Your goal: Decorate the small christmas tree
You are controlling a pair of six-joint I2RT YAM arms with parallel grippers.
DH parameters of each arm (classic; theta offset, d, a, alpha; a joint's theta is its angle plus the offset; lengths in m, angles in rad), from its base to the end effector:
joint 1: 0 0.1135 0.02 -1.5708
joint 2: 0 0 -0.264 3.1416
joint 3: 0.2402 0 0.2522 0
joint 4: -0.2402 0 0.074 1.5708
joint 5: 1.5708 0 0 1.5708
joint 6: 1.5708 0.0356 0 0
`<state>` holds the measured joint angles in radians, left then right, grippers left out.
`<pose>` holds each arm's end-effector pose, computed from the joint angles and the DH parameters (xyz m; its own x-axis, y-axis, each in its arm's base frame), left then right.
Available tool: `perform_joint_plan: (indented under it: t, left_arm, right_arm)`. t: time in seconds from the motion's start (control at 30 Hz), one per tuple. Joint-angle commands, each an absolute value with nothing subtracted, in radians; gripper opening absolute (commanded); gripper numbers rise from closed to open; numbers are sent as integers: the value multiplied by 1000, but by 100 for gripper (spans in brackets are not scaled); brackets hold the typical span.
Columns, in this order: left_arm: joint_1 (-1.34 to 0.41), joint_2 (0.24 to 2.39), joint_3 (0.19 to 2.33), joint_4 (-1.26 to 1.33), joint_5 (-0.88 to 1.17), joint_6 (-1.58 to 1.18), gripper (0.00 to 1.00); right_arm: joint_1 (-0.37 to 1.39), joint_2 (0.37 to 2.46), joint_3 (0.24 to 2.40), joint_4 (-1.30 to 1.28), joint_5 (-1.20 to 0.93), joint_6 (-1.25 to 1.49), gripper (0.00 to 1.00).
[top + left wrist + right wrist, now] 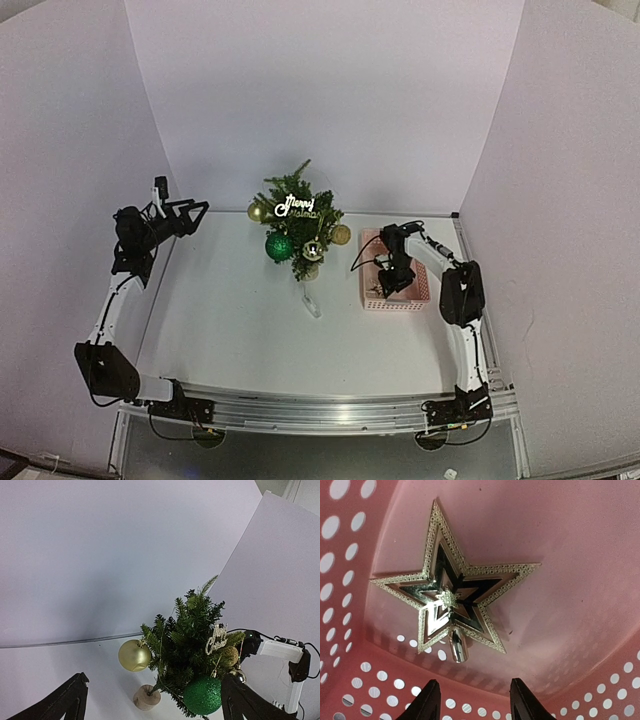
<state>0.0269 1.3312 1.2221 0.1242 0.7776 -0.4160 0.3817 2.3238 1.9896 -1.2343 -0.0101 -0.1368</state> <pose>0.3073 -0.0167 0.4044 -0.2618 -0.2951 -0.9189 0.6300 0.6690 -0.3944 0.4192 0.1687 0.1729 -0.8686 -0.4956 -0.0037 -0.4956 0.8685 0.0097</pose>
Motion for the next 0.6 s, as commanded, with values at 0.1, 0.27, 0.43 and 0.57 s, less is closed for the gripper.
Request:
perform_joint_plan:
  t: [0.1,0.27,0.43,0.57]
  left_arm:
    - [34,1354,1226,189,773,-435,92]
    - [34,1371,1232,198,778,-445,93]
    - [34,1373,1223,209,778,-460,93]
    - [34,1375,1225,209,776,-462,93]
  right_arm:
    - [382,2348,2018,-1289,-111,-51,39]
    - [390,2370,2012,-1289,-110,-34,34]
    - [403,2404,2024,-1286,-84,-12,34]
    - [404,2429,2044,-1279,-53,-8,30]
